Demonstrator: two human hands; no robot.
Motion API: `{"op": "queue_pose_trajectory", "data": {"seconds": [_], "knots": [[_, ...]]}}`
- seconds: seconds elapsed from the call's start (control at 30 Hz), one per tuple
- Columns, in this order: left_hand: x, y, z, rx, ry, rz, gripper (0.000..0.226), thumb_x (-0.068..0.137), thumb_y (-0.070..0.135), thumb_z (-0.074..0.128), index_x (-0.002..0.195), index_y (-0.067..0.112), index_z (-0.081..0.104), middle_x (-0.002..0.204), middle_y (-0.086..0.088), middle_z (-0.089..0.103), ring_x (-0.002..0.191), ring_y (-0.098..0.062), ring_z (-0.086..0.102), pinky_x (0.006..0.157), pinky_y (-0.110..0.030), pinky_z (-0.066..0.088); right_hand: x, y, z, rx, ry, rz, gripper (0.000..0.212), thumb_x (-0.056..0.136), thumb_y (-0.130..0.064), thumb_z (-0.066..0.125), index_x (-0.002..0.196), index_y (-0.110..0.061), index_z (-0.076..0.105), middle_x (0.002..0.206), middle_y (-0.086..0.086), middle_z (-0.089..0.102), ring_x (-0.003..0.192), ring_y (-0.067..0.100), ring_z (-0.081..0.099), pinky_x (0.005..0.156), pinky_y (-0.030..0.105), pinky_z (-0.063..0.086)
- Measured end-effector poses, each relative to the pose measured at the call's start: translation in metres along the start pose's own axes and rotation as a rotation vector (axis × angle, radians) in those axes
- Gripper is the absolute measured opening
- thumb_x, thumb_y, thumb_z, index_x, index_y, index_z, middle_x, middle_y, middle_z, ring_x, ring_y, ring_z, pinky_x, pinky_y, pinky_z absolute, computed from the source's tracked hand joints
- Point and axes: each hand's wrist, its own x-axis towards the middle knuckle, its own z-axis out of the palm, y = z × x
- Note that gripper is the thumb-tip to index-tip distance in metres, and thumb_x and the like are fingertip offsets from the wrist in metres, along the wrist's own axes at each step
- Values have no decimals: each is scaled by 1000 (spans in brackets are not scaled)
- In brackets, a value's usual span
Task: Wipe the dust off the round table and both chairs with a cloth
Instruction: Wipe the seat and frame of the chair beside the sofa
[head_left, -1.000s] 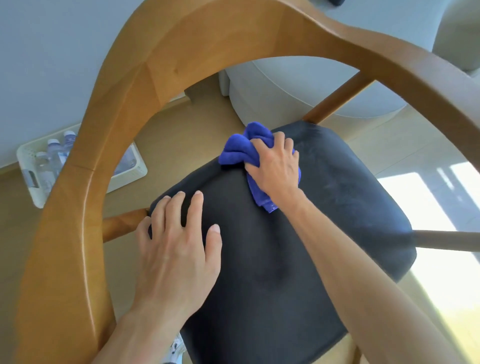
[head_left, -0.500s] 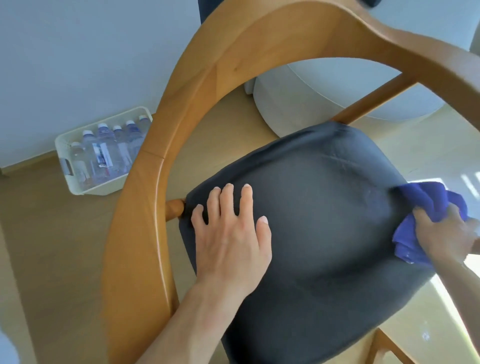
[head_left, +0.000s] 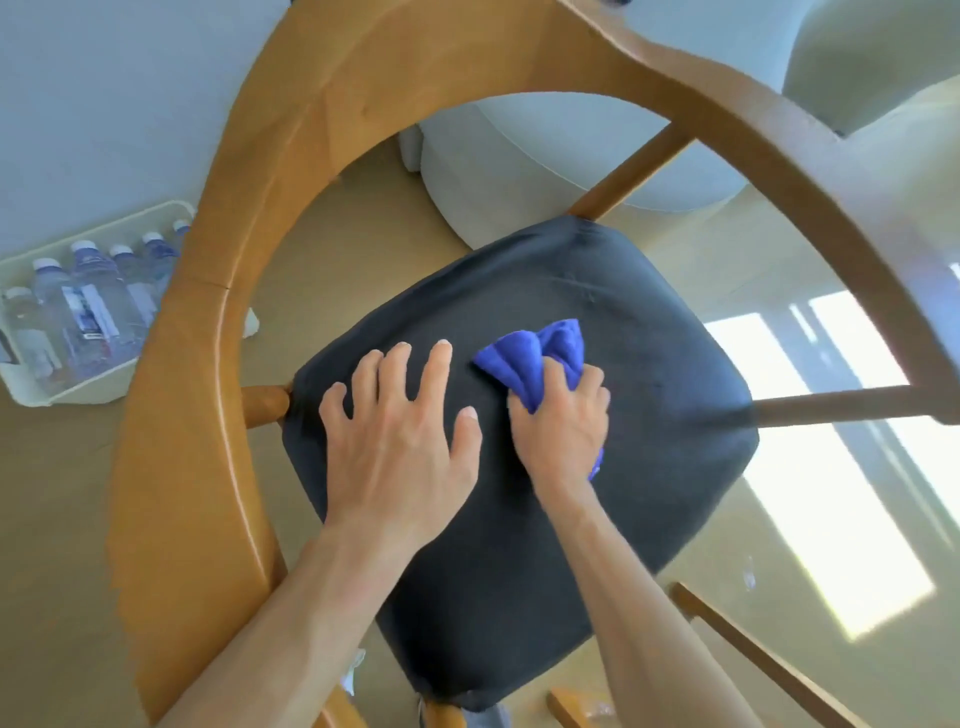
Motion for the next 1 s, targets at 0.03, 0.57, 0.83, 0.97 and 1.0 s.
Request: {"op": "queue_pose_trajectory", "data": {"seconds": [0.03, 0.57, 0.83, 0.97, 1.0], "knots": [[0, 1, 1, -2, 12, 14, 61, 86, 46, 38, 140, 20, 45, 140, -14, 48, 131, -34, 40, 99, -57, 35, -11, -7, 2, 19, -14, -44, 26, 76, -31, 67, 94, -13, 61, 101, 13, 52, 81, 33, 48, 68, 40, 45], [-5, 8, 9, 195, -6, 150, 68, 80, 57, 33, 138, 24, 49, 143, -15, 43, 133, -39, 33, 99, -65, 29, -115, 43, 2, 1, -148, -750, 13, 75, -29, 57, 87, -26, 58, 93, 3, 55, 71, 24, 42, 61, 34, 36], [-3, 18, 13, 287, -43, 200, 70, 82, 58, 31, 140, 23, 47, 146, -15, 41, 135, -39, 31, 100, -64, 29, -42, 126, -33, -58, -133, -475, 20, 64, -28, 67, 83, -23, 61, 93, 5, 57, 71, 27, 49, 61, 35, 43], [2, 31, 20, 303, -71, 231, 72, 81, 56, 31, 141, 20, 47, 147, -15, 40, 137, -39, 31, 103, -64, 27, -9, 185, -50, -19, -88, -296, 26, 67, -21, 73, 93, -18, 68, 102, 11, 57, 79, 33, 51, 67, 40, 46], [3, 34, 22, 301, -80, 238, 72, 81, 56, 30, 141, 19, 47, 147, -15, 39, 138, -38, 30, 104, -64, 25, -3, 200, -53, -2, -75, -254, 28, 69, -19, 74, 97, -18, 69, 105, 12, 55, 83, 34, 51, 71, 41, 48]]}}
